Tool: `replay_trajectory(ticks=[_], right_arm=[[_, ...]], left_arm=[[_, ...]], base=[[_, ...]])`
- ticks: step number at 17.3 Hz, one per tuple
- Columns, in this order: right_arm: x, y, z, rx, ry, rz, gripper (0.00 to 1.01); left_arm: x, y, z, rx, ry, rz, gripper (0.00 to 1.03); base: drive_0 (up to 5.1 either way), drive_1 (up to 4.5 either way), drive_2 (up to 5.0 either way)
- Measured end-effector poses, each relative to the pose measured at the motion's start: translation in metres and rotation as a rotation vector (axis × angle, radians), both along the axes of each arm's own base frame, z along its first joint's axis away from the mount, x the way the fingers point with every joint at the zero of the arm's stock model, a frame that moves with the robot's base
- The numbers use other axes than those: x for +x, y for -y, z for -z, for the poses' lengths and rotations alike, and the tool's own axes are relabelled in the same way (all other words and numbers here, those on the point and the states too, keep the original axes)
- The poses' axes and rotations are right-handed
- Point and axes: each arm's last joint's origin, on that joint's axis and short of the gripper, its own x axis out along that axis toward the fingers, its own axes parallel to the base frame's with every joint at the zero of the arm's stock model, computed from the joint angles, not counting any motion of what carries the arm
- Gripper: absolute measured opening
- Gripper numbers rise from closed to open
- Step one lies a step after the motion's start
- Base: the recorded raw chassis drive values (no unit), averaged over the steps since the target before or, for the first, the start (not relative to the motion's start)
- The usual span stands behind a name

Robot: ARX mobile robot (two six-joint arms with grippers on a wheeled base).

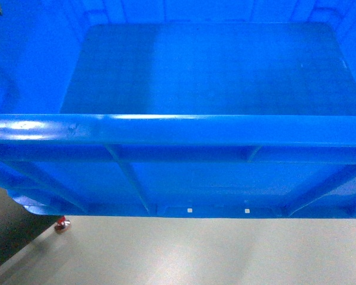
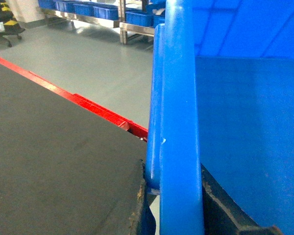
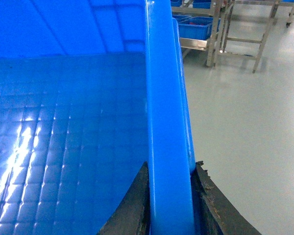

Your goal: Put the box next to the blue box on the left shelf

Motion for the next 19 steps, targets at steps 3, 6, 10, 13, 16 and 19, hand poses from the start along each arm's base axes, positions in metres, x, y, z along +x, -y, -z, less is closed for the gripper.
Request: replay_trajectory(ticks=[3,6,10,13,16,19], right_arm=[[0.0000,0.0000,0.0000,0.000,0.000,0.000,0.16],[0.0000,0.0000,0.0000,0.000,0.000,0.000,0.16],[0.0000,0.0000,0.0000,0.000,0.000,0.000,0.16],[0.0000,0.0000,0.0000,0.000,0.000,0.000,0.16],[0.0000,0.0000,0.0000,0.000,0.000,0.000,0.16],[0.0000,0.0000,0.0000,0.000,0.000,0.000,0.16]], left_arm=[[0.0000,0.0000,0.0000,0.000,0.000,0.000,0.19],[0.0000,0.0000,0.0000,0.000,0.000,0.000,0.19],[0.0000,0.0000,0.0000,0.000,0.000,0.000,0.19],[0.0000,0.0000,0.0000,0.000,0.000,0.000,0.19],[0.0000,0.0000,0.0000,0.000,0.000,0.000,0.19],[0.0000,0.0000,0.0000,0.000,0.000,0.000,0.19]], base=[[-1.5,-1.51,-1.5],[-1.5,-1.51,-1.5],[-1.5,-1.51,-1.5],[-1.5,-1.51,-1.5],[-1.5,-1.51,-1.5],[-1.5,-1.53,-1.5]])
